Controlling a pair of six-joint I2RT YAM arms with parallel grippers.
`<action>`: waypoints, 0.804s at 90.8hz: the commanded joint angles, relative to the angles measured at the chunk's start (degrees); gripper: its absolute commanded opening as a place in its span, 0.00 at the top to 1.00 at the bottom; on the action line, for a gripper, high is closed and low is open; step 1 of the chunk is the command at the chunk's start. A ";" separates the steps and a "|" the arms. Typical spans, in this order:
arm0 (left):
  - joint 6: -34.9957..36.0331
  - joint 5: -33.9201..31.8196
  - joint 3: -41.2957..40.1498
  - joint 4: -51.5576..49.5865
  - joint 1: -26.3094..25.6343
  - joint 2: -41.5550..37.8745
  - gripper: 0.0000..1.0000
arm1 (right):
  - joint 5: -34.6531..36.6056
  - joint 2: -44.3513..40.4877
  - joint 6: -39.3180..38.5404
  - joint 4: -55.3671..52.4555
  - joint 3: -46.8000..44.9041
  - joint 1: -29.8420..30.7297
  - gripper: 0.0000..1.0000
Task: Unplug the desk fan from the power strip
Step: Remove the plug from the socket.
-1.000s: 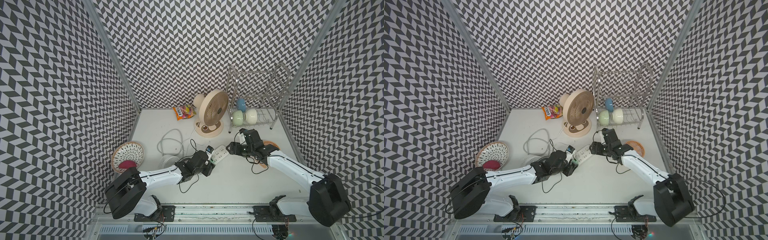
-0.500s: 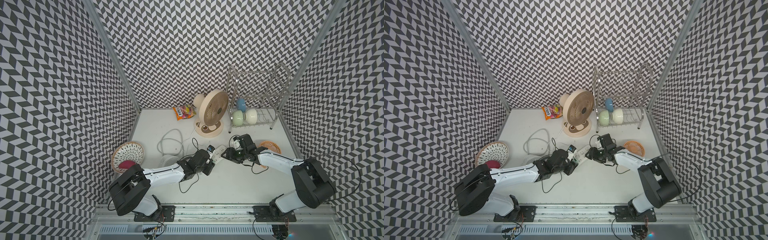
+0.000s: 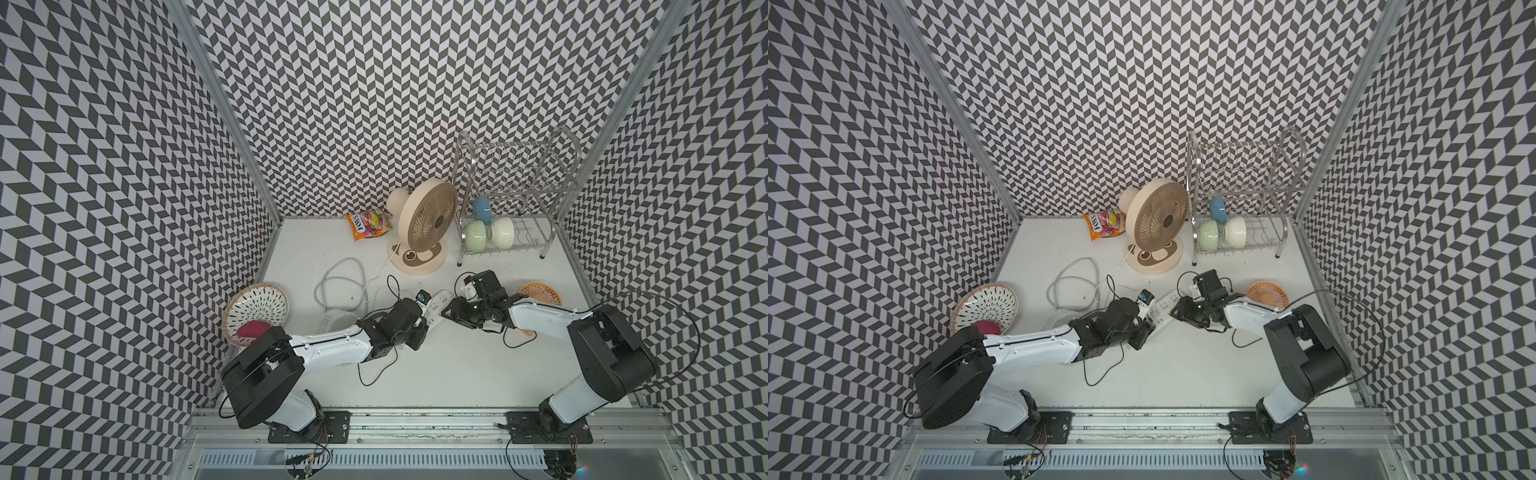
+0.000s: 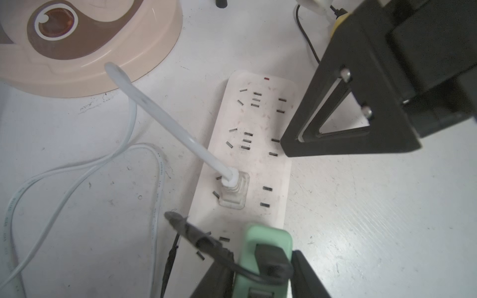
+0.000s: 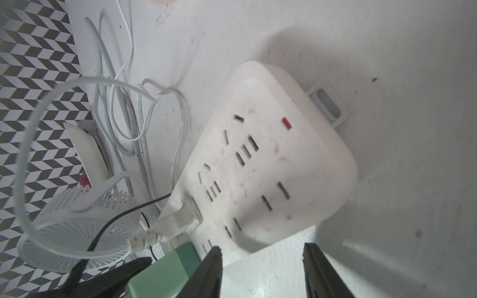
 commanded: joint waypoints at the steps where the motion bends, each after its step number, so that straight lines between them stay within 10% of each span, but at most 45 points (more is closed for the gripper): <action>1: 0.88 -1.73 1.38 -1.05 -0.93 -0.03 0.60 | -0.02 1.74 -0.03 1.84 1.23 0.86 0.52; 73: 1.29 -4.64 1.98 -0.16 -3.66 -0.09 0.76 | 5.90 6.48 0.41 -3.27 3.36 2.79 0.59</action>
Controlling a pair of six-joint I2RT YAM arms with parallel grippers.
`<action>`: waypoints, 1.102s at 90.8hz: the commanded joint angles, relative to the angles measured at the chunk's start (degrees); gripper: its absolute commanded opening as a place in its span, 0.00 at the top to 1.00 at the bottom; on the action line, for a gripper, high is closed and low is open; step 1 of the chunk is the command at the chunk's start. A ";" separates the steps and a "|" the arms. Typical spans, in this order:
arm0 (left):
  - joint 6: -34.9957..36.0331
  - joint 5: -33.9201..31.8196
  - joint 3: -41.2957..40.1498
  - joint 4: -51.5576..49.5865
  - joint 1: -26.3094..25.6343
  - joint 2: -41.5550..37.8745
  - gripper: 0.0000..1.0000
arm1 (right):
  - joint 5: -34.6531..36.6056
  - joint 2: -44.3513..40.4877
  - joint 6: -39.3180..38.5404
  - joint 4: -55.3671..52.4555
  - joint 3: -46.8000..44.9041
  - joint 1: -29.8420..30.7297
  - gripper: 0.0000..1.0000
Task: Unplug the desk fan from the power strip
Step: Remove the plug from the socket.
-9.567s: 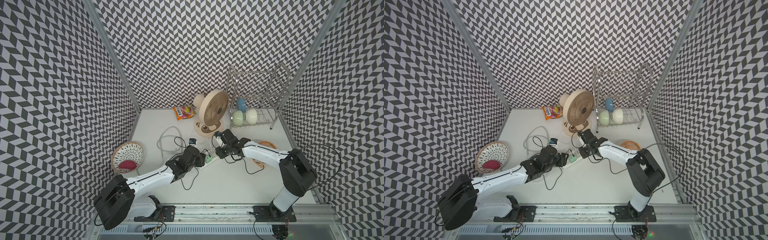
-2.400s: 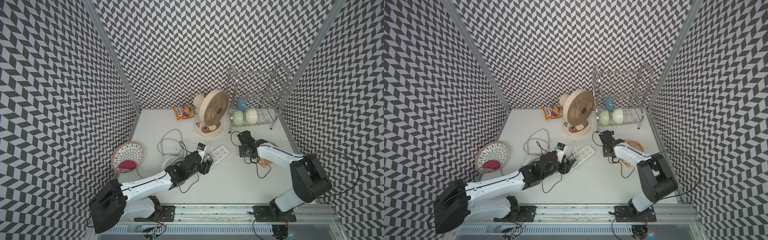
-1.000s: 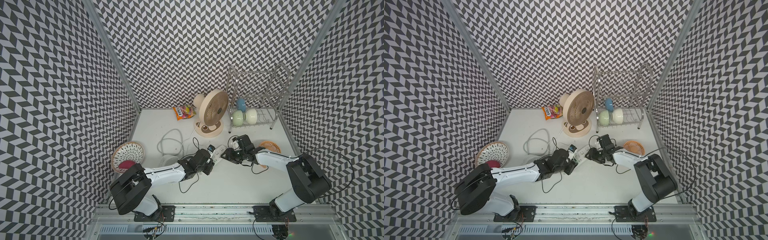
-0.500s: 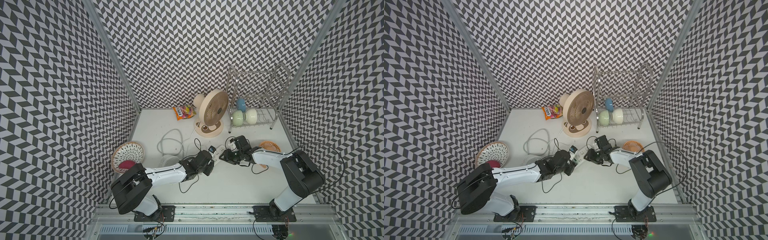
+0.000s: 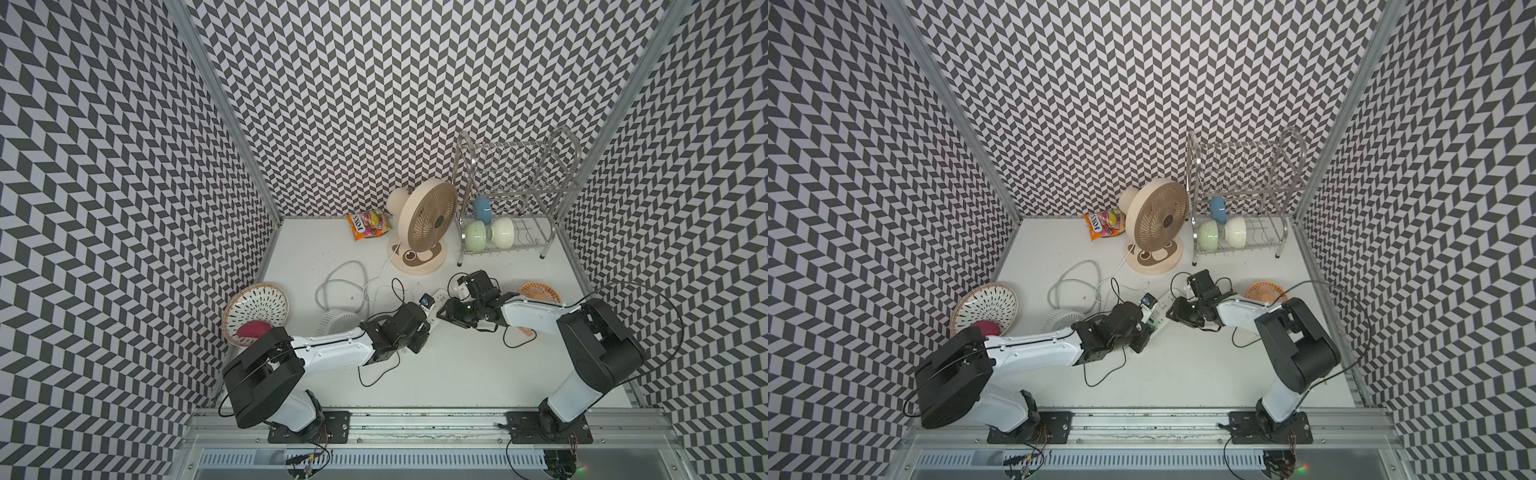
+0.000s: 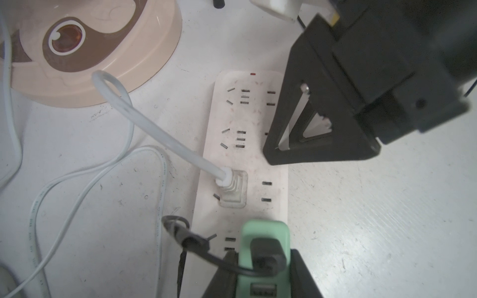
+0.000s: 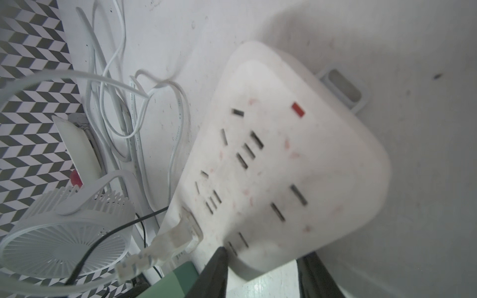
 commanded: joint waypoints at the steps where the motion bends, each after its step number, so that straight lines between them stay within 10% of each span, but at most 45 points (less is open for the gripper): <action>1: -0.45 -0.73 1.68 0.90 -1.10 -0.28 0.77 | 4.86 2.74 0.02 -4.03 0.78 0.78 0.59; 44: -4.72 -12.62 3.08 0.76 -3.64 -1.94 0.79 | 15.18 5.44 -2.93 -10.75 4.14 3.80 0.60; 70: -8.29 -3.57 -0.05 6.69 -3.42 -4.41 0.78 | 16.68 5.79 -3.39 -11.52 4.42 4.48 0.60; 100: -4.96 -17.47 2.93 0.53 -5.36 -2.60 0.79 | 16.97 6.47 -3.52 -11.67 4.65 5.24 0.60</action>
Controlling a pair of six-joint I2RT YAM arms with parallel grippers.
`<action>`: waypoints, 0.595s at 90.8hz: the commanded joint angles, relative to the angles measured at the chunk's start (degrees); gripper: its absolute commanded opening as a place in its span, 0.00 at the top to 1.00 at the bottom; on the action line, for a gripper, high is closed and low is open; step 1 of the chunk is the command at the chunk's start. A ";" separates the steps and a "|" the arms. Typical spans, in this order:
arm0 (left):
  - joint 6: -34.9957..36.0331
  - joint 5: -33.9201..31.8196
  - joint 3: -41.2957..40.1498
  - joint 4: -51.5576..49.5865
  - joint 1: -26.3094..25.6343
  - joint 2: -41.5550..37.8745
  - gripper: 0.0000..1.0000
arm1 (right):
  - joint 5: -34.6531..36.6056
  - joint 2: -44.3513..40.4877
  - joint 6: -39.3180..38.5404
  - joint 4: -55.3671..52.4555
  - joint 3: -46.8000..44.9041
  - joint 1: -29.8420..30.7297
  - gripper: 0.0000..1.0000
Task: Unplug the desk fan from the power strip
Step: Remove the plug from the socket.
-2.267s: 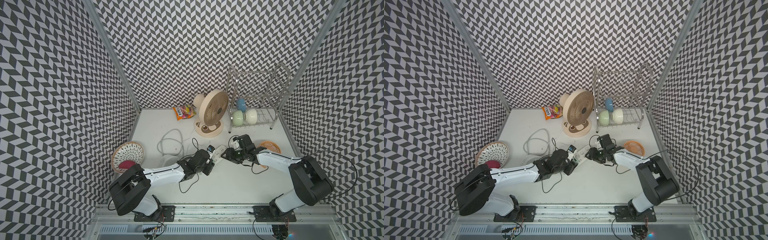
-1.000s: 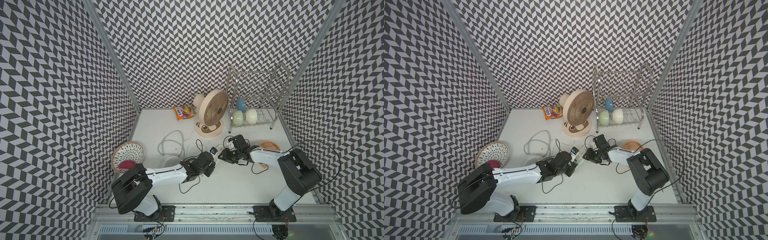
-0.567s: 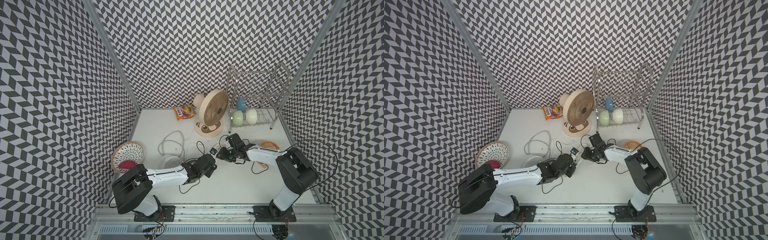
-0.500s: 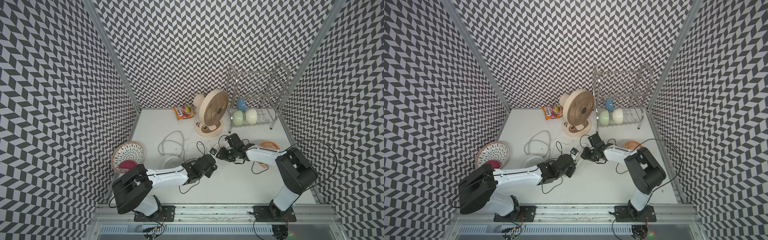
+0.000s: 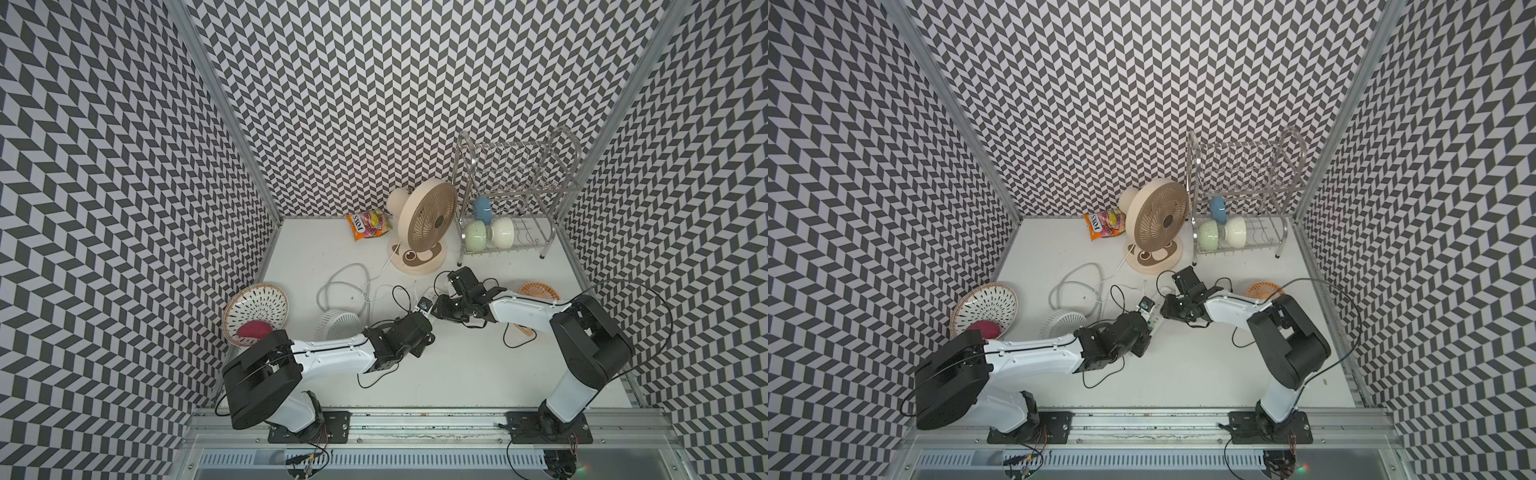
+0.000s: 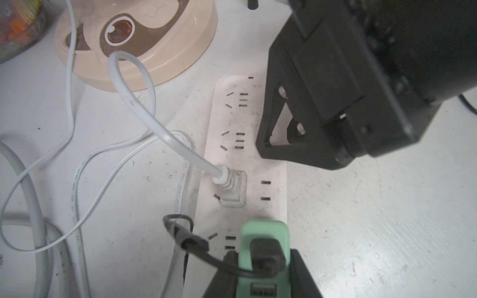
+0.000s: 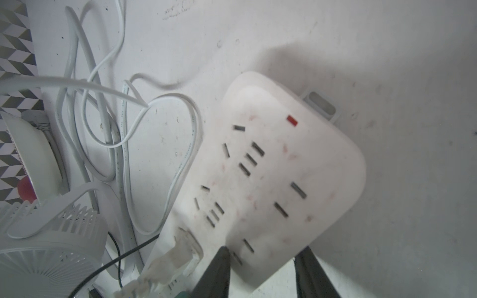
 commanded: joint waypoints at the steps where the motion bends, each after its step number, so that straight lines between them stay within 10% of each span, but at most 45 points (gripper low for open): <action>1: 1.21 -4.83 3.27 3.02 -0.55 -1.78 0.79 | 6.37 3.97 -1.84 -7.11 -1.78 0.13 0.60; 24: -1.03 8.59 -0.35 10.73 -0.47 -3.74 0.77 | 6.39 4.20 -1.88 -7.19 -1.64 0.30 0.60; 54: 1.85 -4.91 2.13 5.38 -0.67 -3.52 0.78 | 6.36 4.42 -1.95 -7.19 -1.63 0.51 0.60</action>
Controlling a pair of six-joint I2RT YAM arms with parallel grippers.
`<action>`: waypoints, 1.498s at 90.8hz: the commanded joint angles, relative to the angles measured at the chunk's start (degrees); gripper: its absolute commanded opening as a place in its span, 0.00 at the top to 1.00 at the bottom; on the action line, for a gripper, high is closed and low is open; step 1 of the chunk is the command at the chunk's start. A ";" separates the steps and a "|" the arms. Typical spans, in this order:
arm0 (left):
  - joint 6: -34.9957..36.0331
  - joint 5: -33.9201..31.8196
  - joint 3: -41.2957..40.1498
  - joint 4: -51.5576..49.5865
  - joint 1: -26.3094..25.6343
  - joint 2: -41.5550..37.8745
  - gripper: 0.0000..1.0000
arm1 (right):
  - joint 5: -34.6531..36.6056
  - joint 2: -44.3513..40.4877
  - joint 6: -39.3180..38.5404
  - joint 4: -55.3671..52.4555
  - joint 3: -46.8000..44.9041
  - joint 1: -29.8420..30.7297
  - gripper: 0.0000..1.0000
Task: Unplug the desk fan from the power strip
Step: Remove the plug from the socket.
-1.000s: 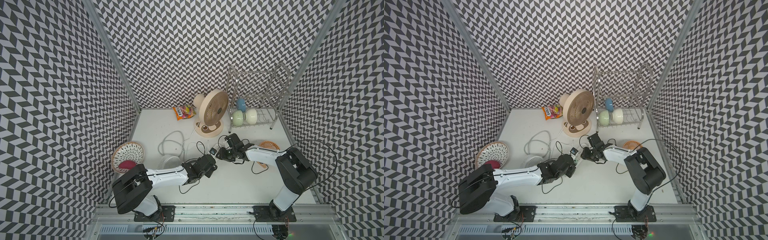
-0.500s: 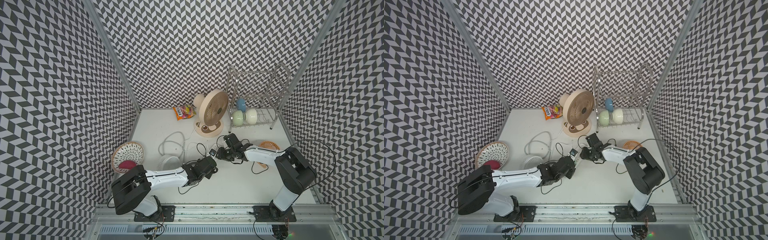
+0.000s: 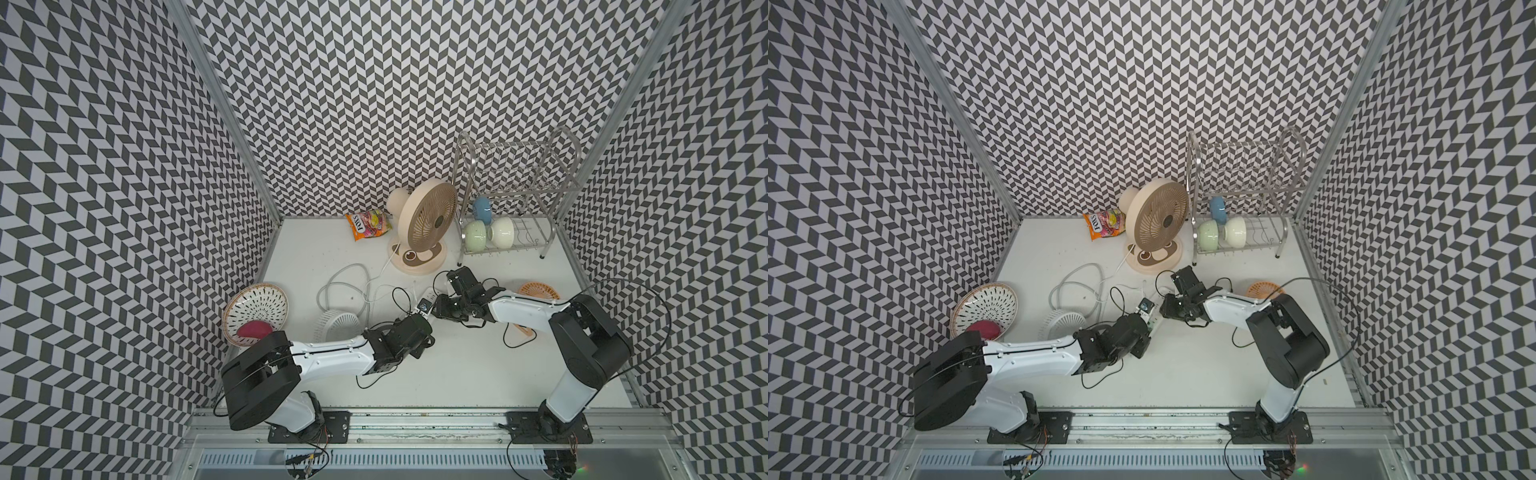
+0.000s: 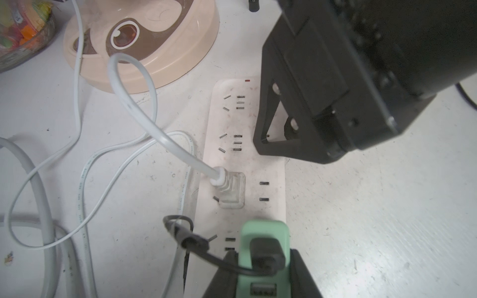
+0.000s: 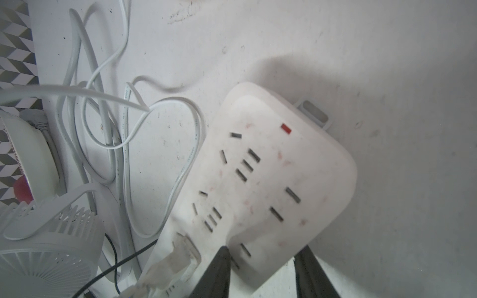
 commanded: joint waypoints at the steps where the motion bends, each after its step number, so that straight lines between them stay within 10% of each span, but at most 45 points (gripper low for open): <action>1: 1.53 -3.06 2.79 4.94 -0.04 -2.97 0.78 | 5.68 4.14 -1.37 -7.29 -1.84 0.25 0.60; 24: -1.37 13.11 0.32 11.00 0.85 -2.76 0.77 | 6.48 4.13 -1.84 -7.88 -1.38 0.28 0.60; 53: 3.69 -9.59 5.56 1.85 -1.82 -0.62 0.76 | 6.62 4.22 -2.19 -8.00 -1.31 0.37 0.60; 87: -1.82 12.84 0.28 11.40 0.53 -2.92 0.79 | 6.83 4.38 -2.34 -8.27 -1.09 0.47 0.60; 115: 4.01 -10.82 5.29 2.23 -1.95 -0.66 0.84 | 6.67 4.51 -2.41 -8.07 -1.22 0.54 0.60; 136: -1.46 8.51 0.34 10.42 1.32 -3.95 0.84 | 7.08 4.37 -2.67 -8.38 -1.11 0.62 0.60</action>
